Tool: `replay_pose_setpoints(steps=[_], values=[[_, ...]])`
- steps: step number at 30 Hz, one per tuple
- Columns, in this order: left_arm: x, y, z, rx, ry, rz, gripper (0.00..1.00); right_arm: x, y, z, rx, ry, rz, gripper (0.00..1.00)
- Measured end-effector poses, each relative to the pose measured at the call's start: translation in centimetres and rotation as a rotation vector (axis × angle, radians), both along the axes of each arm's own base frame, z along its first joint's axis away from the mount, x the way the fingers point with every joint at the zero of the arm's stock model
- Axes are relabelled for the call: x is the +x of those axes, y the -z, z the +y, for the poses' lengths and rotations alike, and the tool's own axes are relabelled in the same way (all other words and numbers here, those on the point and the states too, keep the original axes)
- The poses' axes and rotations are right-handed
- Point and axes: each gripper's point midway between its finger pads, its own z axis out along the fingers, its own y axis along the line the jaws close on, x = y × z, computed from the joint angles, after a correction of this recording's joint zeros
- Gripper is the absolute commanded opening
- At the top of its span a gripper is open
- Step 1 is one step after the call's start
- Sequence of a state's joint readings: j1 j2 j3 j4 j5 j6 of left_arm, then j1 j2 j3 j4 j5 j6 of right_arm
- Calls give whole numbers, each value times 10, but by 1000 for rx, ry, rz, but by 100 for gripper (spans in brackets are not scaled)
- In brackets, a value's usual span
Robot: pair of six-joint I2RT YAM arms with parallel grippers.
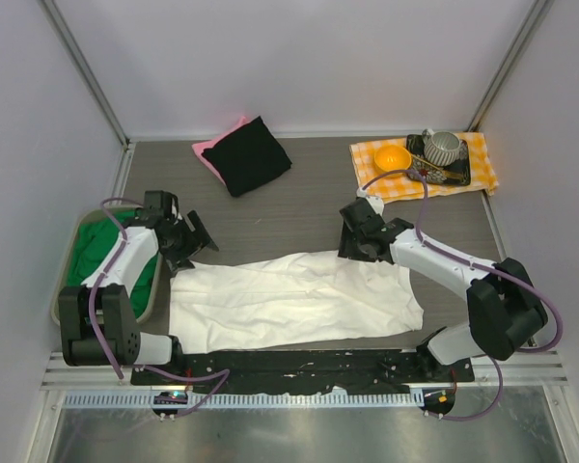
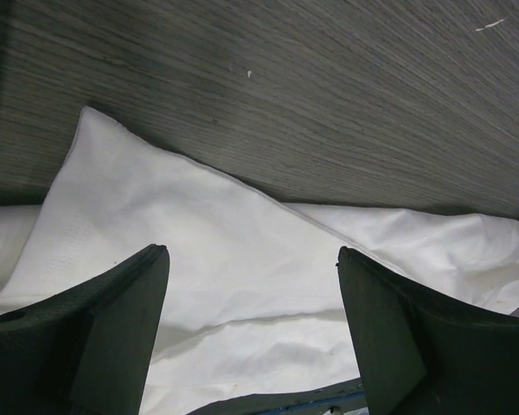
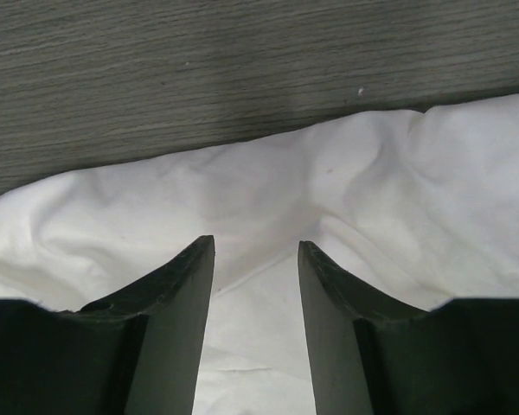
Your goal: Fold and stack the t-shirts
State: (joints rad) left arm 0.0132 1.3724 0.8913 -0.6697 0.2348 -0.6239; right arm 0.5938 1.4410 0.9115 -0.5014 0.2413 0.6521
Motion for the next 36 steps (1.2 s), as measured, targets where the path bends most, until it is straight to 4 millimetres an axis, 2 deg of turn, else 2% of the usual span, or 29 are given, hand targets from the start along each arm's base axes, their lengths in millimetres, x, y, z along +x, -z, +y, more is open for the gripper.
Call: replay_pose_setpoints(steps=[8, 22, 23, 26, 27, 29, 32, 36], values=[[-3, 4, 1, 9, 0, 9, 83, 0, 2, -2, -18, -14, -3, 49], [-3, 3, 1, 9, 1, 8, 83, -13, 26, -13, -69, -12, 59, 46], [-3, 4, 1, 9, 1, 8, 83, -13, 29, -13, -75, -11, 67, 44], [-3, 4, 2, 10, 3, 8, 83, -15, 37, -15, -91, -10, 88, 22], [-3, 4, 2, 10, 4, 8, 83, -15, 40, -15, -95, -10, 93, 10], [-3, 4, 2, 11, 4, 7, 83, -17, 45, -16, -104, -8, 106, 1], [-3, 4, 2, 13, 4, 7, 83, -18, 47, -17, -109, -6, 112, 1], [-3, 4, 2, 16, 8, 7, 83, -20, 39, -18, -110, -8, 96, 1]])
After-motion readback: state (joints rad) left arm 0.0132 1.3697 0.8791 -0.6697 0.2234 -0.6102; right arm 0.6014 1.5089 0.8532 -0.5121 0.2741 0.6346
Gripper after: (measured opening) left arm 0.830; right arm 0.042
